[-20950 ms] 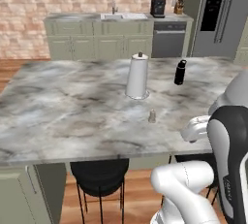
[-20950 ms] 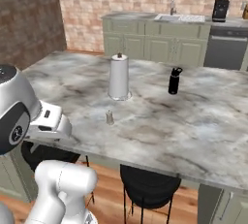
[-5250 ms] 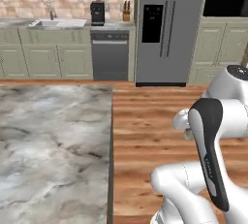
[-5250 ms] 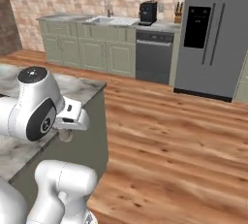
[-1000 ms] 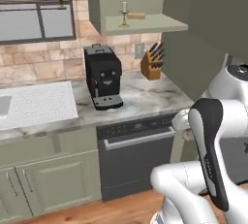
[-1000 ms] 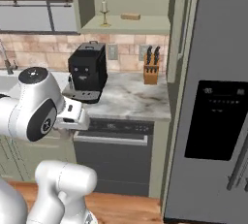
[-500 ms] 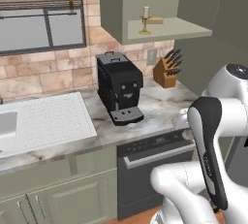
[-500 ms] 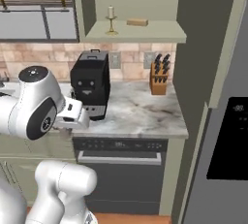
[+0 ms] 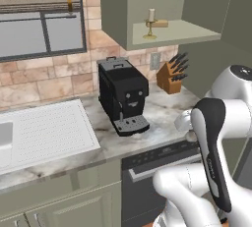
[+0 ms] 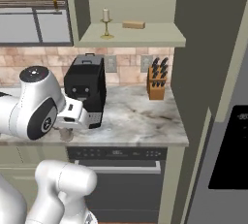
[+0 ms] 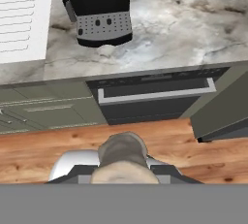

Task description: Pick the candle and candle from the dining table and place them in the open cabinet. Close the cabinet after placing the objects.

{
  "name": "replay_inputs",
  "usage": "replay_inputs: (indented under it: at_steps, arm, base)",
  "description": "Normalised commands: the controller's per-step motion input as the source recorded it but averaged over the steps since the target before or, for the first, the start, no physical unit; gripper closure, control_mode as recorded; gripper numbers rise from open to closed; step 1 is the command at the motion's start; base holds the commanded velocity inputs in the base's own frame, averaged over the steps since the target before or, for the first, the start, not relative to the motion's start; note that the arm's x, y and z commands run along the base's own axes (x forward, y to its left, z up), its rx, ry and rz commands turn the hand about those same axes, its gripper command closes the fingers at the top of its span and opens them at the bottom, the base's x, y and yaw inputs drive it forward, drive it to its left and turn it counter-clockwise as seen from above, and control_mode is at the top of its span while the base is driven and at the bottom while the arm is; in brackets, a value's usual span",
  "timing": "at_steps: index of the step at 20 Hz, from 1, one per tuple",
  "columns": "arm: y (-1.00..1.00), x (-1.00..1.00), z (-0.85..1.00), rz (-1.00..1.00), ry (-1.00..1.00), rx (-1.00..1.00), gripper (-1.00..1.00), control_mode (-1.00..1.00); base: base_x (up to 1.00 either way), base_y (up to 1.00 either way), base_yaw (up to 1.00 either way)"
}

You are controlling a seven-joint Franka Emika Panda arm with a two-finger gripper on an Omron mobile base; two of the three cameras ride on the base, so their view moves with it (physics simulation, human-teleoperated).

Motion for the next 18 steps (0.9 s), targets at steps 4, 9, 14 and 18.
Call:
replay_inputs:
  at_steps: [4, 9, 14, 18]
  arm:
    - [0.00, 0.00, 0.00, 0.00, 0.00, 0.00, 1.00, 1.00]
    - [0.00, 0.00, 0.00, 0.00, 0.00, 0.00, 1.00, 1.00]
    - [0.00, 0.00, 0.00, 0.00, 0.00, 0.00, 1.00, 1.00]
    - [0.00, 0.00, 0.00, 0.00, 0.00, 0.00, 1.00, 1.00]
  base:
    - [0.00, 0.00, 0.00]
    - [0.00, 0.00, 0.00]
    - [0.00, 0.00, 0.00]
    - [0.00, 0.00, 0.00]
